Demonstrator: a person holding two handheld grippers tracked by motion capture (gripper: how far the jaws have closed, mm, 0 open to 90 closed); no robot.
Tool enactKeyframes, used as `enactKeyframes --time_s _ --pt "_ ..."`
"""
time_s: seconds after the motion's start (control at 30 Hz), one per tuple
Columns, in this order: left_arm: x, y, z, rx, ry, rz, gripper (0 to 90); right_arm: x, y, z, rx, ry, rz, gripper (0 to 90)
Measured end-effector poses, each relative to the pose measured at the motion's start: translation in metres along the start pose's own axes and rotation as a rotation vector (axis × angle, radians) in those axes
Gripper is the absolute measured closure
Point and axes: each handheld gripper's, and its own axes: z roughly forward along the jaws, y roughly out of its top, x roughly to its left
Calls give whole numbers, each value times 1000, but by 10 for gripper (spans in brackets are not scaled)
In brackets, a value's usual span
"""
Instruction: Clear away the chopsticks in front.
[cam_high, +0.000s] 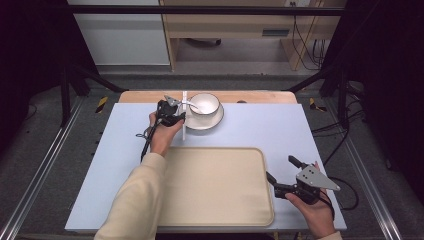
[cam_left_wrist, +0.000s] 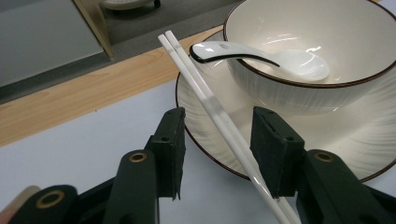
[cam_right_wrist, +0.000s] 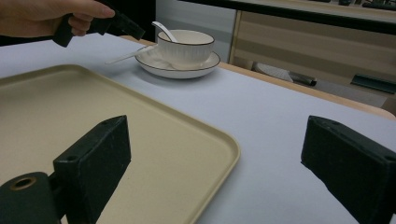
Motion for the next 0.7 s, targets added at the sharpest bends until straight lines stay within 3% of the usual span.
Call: enactKeyframes --time_s 0.3,0.7 --pt "-6 -2 11 27 44 -2 621 -1 -1 0 8 -1 4 84" --pt "-7 -5 18 36 26 -39 679 -1 -1 0 17 1 6 85"
